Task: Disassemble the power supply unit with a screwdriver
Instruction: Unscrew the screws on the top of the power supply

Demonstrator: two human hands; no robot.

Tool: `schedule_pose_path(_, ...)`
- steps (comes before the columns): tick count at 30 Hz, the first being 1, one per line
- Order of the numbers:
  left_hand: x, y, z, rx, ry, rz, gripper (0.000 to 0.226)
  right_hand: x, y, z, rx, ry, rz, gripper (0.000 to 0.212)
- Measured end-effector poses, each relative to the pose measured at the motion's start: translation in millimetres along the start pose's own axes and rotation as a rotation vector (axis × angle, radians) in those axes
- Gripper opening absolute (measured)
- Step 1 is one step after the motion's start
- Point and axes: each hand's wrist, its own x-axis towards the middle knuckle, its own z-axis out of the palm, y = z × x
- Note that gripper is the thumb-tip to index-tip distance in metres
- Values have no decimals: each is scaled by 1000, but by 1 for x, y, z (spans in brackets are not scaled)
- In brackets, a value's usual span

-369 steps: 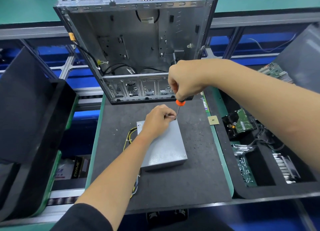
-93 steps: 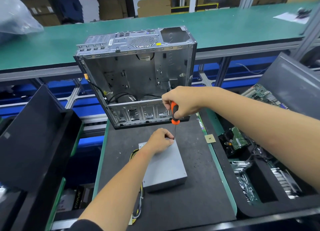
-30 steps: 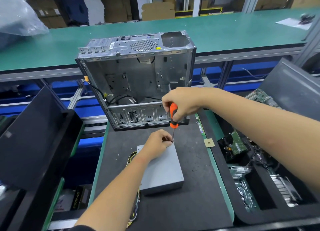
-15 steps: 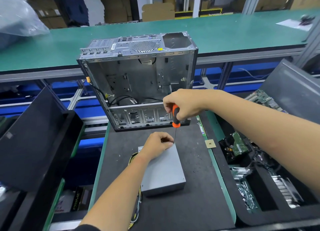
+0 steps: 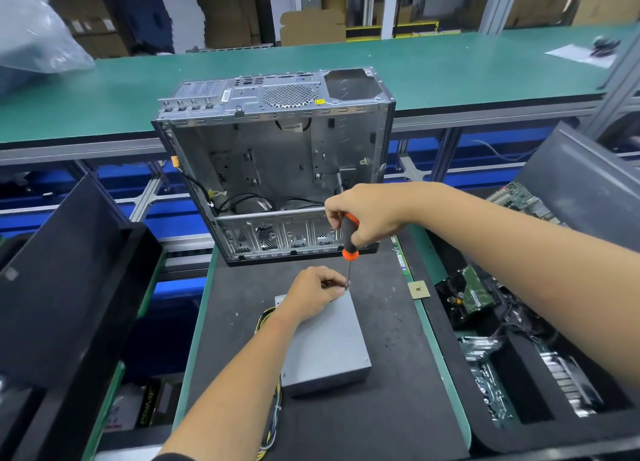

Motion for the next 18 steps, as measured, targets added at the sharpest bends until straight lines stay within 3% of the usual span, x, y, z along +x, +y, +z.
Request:
schedule_pose_path(4, 1, 0, 0, 11, 0, -2, 13, 4, -2, 3, -119, 53, 111, 32)
schedule_pose_path(8, 1, 0, 1, 16, -6, -13, 13, 5, -2, 4, -87, 31, 85, 13)
schedule_pose_path(12, 2, -2, 1, 24, 3, -27, 12, 1, -1, 4, 25, 5, 29, 26)
schedule_pose_path(18, 1, -2, 3, 19, 12, -26, 11, 9, 3, 9, -90, 80, 125, 29)
